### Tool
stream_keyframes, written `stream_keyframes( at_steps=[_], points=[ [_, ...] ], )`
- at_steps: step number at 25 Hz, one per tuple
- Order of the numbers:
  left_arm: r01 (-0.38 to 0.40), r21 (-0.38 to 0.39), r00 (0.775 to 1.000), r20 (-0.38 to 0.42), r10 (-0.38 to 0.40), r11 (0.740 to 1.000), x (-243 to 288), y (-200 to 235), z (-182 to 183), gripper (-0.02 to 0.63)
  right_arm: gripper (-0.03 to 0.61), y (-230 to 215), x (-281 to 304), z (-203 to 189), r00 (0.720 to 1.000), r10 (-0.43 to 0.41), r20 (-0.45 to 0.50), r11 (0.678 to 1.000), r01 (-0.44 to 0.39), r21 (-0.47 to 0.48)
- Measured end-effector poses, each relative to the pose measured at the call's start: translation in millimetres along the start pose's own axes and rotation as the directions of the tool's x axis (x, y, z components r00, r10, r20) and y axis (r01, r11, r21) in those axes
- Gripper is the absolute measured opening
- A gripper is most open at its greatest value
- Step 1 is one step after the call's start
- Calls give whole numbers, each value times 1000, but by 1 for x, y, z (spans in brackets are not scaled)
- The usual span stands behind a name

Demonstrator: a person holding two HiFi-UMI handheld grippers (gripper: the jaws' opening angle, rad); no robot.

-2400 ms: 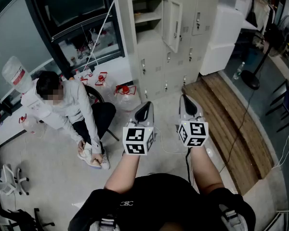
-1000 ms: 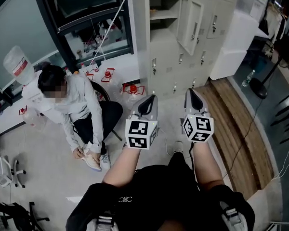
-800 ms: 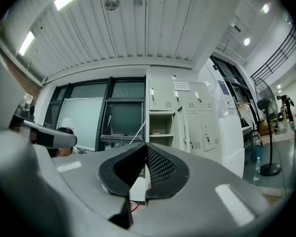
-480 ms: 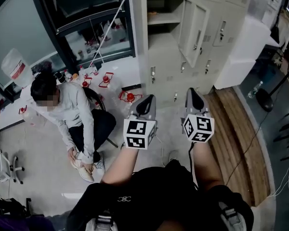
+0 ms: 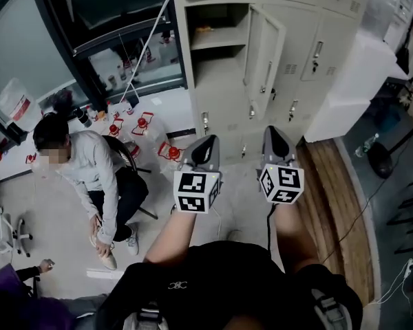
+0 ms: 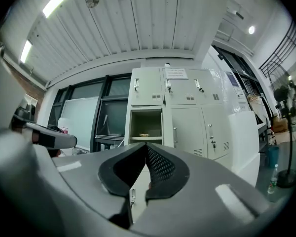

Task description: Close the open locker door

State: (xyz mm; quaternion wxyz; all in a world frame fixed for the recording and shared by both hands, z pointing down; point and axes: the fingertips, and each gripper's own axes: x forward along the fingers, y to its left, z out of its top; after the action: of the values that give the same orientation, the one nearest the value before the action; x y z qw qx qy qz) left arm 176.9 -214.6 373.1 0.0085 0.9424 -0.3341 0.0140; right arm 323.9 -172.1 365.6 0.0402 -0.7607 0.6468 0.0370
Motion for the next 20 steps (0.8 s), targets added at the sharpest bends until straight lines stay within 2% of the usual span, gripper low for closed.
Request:
stream_keyframes(
  at_steps=[7, 10, 12, 15, 20],
  points=[
    [-35, 11, 999, -6, 35, 999, 37, -5, 4, 0, 12, -28, 31, 4, 999, 35, 1, 999, -35, 2],
    [-37, 26, 999, 0, 37, 999, 49, -3, 7, 0, 20, -34, 42, 10, 999, 39, 35, 999, -39, 6],
    [-40, 42, 999, 9, 40, 998, 54, -1, 9, 0, 76, -41, 51, 16, 998, 31, 58, 999, -32, 4],
    [-50, 42, 999, 12, 50, 998, 60, 5, 10, 0, 125, -46, 70, 21, 998, 42, 53, 999, -42, -5],
    [-75, 45, 997, 15, 74, 996, 66, 18, 11, 0, 144, -61, 110, 21, 999, 28, 19, 1000, -27, -13]
  ],
)
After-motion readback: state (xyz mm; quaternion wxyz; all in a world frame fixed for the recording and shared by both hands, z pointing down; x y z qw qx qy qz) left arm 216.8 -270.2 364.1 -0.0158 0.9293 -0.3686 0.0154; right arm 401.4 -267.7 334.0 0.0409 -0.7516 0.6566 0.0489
